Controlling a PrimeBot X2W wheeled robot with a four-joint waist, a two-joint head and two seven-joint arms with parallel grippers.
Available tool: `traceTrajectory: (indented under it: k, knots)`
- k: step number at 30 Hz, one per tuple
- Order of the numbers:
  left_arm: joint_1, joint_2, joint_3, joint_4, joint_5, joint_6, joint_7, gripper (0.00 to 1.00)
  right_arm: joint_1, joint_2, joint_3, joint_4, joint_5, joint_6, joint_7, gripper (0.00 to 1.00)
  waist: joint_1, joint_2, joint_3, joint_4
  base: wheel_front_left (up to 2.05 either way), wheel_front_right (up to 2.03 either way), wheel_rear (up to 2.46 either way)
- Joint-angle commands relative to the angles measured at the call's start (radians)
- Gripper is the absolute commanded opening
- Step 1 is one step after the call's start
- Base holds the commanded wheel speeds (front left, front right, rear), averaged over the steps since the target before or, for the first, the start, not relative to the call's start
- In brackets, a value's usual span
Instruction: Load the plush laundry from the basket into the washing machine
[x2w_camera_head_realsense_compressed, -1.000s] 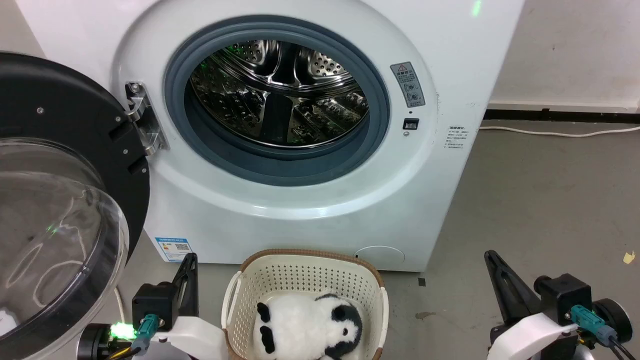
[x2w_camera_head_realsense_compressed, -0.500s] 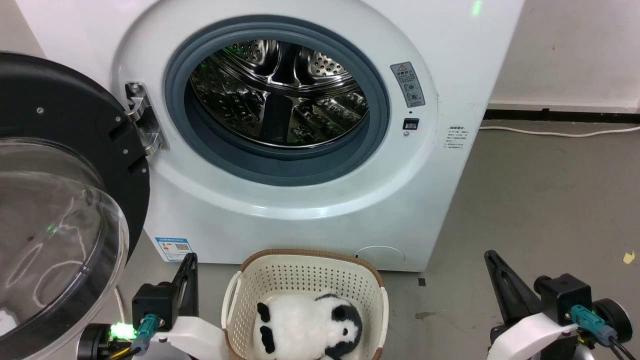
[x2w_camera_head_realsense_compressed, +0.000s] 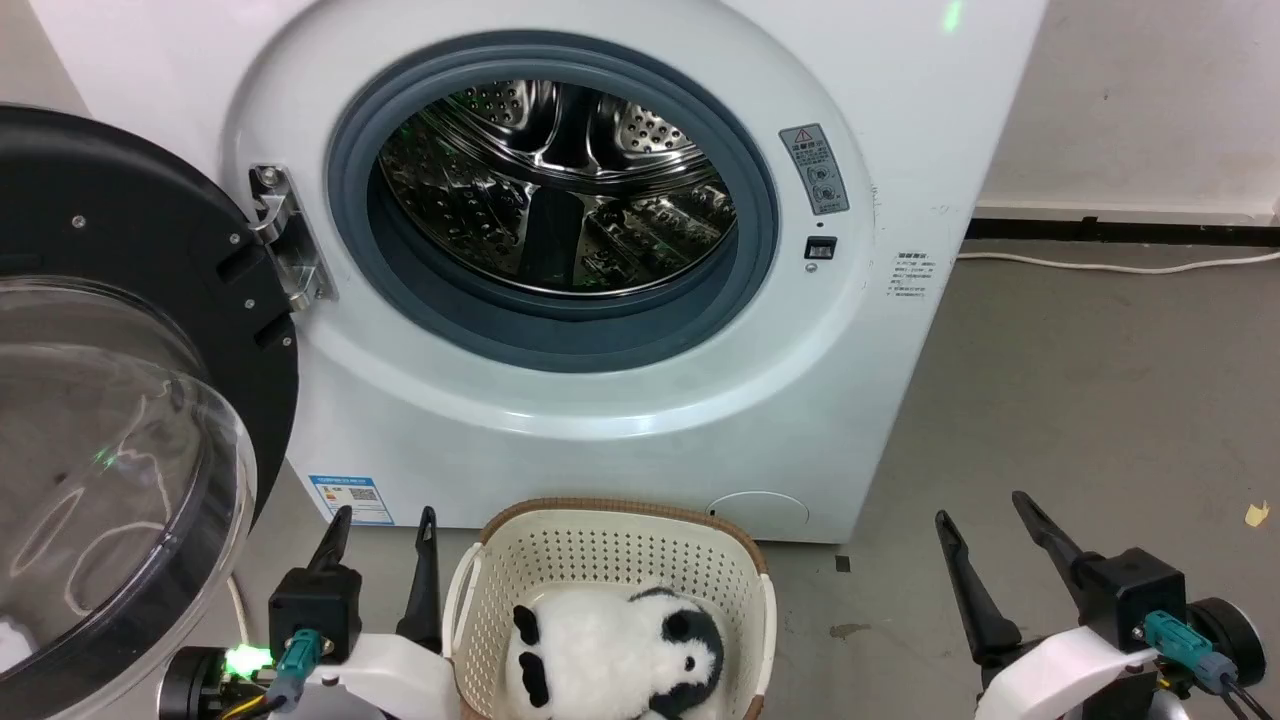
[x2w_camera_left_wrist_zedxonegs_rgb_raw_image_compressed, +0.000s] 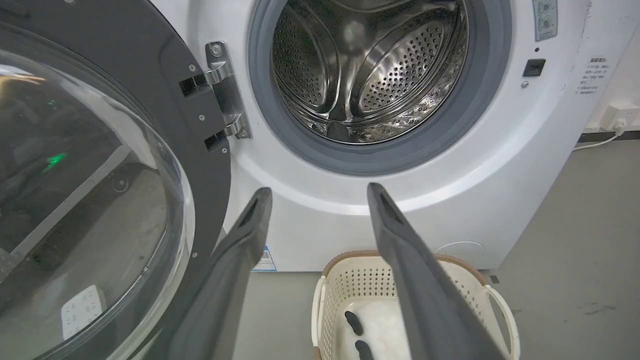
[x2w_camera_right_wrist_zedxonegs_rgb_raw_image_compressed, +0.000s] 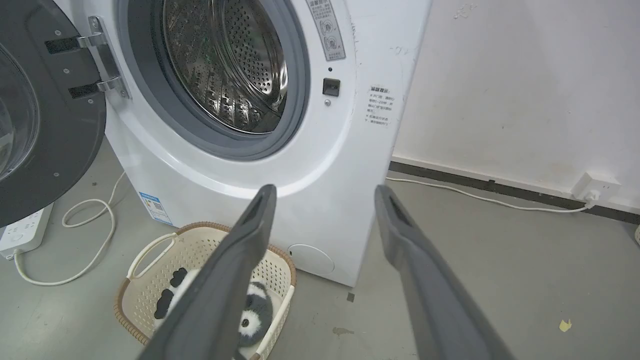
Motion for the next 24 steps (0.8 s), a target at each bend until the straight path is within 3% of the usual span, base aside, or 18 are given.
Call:
traceTrajectory:
  k: [1,24]
  knots:
    - [0.0,0.0,-0.005,-0.002,0.001,0.006,-0.012,1.0,0.001,0.0,-0.004,0.001,0.007,0.0,-0.01,1.0,0.0,0.0,0.001,-0.001,0.0,0.0,0.0]
    - [-0.047,0.021,-0.038,0.065,-0.003,0.018,-0.06,1.0,-0.038,0.0,-0.003,-0.003,0.051,0.0,-0.058,1.0,0.0,0.0,0.127,-0.079,0.0,0.0,0.0]
